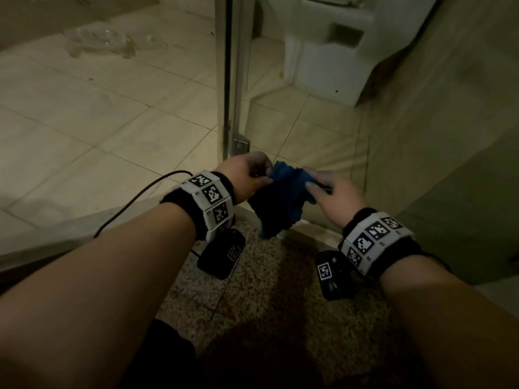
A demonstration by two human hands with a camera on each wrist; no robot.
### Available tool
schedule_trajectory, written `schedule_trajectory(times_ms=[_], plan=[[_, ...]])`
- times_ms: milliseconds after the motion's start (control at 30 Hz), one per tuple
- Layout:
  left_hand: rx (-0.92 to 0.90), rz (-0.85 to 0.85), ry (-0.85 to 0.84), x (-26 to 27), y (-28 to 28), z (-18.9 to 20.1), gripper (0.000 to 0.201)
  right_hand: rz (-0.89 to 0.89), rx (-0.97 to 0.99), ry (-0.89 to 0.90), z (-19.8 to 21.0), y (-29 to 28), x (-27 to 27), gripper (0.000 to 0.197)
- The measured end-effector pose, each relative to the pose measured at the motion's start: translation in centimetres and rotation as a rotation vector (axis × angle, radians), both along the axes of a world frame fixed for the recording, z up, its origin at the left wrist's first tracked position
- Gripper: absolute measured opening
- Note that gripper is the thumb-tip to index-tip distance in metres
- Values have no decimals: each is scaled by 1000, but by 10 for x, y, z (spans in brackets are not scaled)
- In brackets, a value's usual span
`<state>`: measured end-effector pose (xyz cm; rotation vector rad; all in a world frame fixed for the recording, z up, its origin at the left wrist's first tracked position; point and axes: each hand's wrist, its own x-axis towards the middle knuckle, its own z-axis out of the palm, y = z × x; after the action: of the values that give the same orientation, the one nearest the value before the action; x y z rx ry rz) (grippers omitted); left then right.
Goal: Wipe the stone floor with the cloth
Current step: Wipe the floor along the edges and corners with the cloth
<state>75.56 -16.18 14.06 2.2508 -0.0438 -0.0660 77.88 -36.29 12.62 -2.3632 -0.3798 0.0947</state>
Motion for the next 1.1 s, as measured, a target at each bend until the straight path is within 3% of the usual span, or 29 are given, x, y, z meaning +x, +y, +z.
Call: schedule_trajectory(times_ms=[133,300,400,533,600,700,767,933,1033,1100], plan=[[-36,-47,6,2,-3,-3,30,26,189,109,1,3,4,36],[-64,-69,1,5,-5,-8,29,81,224,250,-4,7,4,43],[-119,-56,-9,5,-3,-8,29,31,212,246,-5,8,5,38],[-278,12,6,5,-1,-11,26,21,311,230,6,14,5,10],[-400,38,50,5,0,-11,21,45,345,205,12,17,7,22],[-474,-13,209,5,5,-14,23,65,389,193,16,18,11,16],[-394,-94,299,5,8,-17,35,76,393,163,18,16,12,14],[67,-161,410,8,6,-28,39,148,442,135,21,9,18,11],[-12,-87,432,11,2,-31,31,190,502,173,21,4,21,10],[75,-76,386,13,1,-30,29,213,504,212,24,0,21,19]])
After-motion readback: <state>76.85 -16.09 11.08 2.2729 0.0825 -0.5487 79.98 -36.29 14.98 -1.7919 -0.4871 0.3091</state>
